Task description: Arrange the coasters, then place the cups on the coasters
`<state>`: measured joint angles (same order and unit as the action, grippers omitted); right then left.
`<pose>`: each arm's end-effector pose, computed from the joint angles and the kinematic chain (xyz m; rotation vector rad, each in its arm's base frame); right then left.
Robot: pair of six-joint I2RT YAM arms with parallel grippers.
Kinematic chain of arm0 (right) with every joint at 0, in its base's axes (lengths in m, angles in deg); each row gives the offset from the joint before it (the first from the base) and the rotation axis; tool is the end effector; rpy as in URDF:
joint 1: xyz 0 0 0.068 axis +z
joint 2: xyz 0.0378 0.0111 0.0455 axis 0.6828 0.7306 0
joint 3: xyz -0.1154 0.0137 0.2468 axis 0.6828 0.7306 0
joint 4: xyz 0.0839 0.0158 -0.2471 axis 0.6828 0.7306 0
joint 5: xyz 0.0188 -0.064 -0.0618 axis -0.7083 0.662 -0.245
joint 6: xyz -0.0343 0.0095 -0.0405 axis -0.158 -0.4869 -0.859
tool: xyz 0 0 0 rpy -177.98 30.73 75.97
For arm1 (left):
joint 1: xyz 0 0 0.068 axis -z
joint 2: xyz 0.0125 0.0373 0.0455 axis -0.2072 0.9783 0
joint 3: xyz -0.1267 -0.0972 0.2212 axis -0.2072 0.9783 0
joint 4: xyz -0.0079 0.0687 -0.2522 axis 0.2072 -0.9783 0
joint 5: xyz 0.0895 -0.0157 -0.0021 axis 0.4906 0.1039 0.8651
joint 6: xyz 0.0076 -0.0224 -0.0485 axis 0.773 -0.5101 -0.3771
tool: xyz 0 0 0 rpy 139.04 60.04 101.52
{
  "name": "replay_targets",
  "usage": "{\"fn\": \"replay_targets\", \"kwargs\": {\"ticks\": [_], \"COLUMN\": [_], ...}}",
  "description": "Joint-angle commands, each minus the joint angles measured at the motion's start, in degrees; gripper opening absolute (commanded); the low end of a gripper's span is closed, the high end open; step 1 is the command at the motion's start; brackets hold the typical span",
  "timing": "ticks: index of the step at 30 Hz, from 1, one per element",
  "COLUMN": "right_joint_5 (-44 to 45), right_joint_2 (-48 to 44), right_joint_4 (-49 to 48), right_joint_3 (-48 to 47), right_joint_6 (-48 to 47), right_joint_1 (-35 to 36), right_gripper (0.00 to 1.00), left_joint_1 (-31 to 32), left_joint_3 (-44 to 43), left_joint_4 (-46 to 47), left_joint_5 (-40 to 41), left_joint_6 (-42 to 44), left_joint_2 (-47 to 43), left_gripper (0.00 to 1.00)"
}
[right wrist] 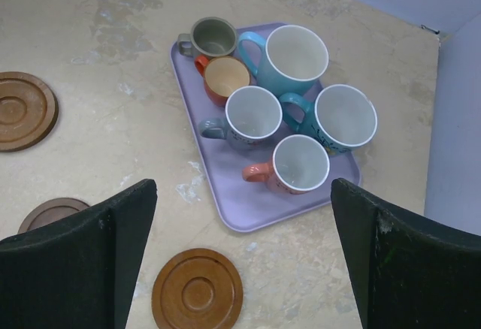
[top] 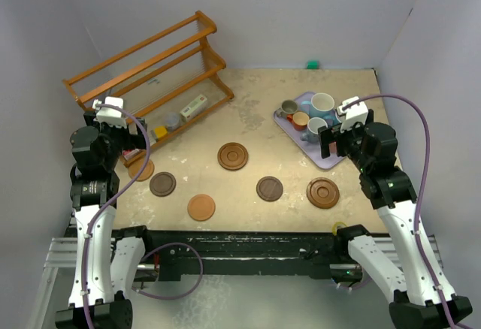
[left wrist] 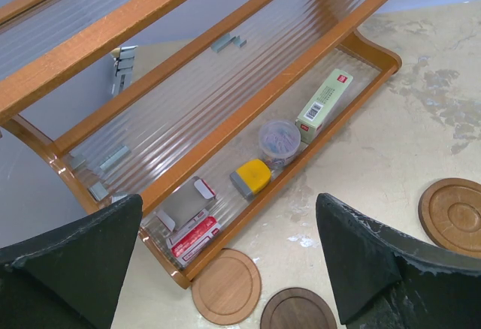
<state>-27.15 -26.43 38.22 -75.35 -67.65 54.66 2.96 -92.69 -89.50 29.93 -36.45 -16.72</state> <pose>0.1617 0.0329 0.3695 -0.3229 1.7554 0.0173 0.1603 0.0183 0.3545 0.0858 1.7430 0.0083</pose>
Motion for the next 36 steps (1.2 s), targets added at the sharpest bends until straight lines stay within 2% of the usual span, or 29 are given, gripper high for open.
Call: {"fn": "replay_targets", "kwargs": {"ticks": [1, 18, 22, 28, 32, 36], "right_joint_5": [-0.7, -4.5, -7.6, -12.3, -12.5, -12.9], "right_joint_2": [-0.8, -0.8, -0.3, -0.9, -1.1, -1.1], "right_joint_4": [-2.3, -0.5, 2.6, 3.2, 2.3, 2.4], "right_joint_3": [-0.1, -1.2, -3.3, -2.6, -1.1, -0.8], "right_joint_6": [-0.6, -3.2, -5.0, -5.6, -5.7, -5.9], "right_joint_1": [-0.2, -0.1, -0.1, -0.1, -0.1, -0.1], "right_gripper": [1.0, 1.0, 1.0, 1.0, 1.0, 1.0], "left_joint_1": [-0.6, -0.6, -0.6, -0.6, -0.6, -0.6], "left_joint_3": [-0.2, -1.1, -3.4, -6.0, -6.1, -5.0], "left_joint_4": [2.2, 1.9, -3.5, -14.9, -24.1, -30.8], "left_joint_5": [-1.1, -1.2, -4.4, -9.2, -11.4, -11.9], "left_joint_6": [0.5, 1.0, 7.8, 23.8, 34.3, 41.2], "left_joint_2": [-0.6, -0.5, 1.2, 5.1, 8.6, 12.6], "left_gripper": [0.93, 0.93, 0.94, 0.99, 0.99, 0.99]}}
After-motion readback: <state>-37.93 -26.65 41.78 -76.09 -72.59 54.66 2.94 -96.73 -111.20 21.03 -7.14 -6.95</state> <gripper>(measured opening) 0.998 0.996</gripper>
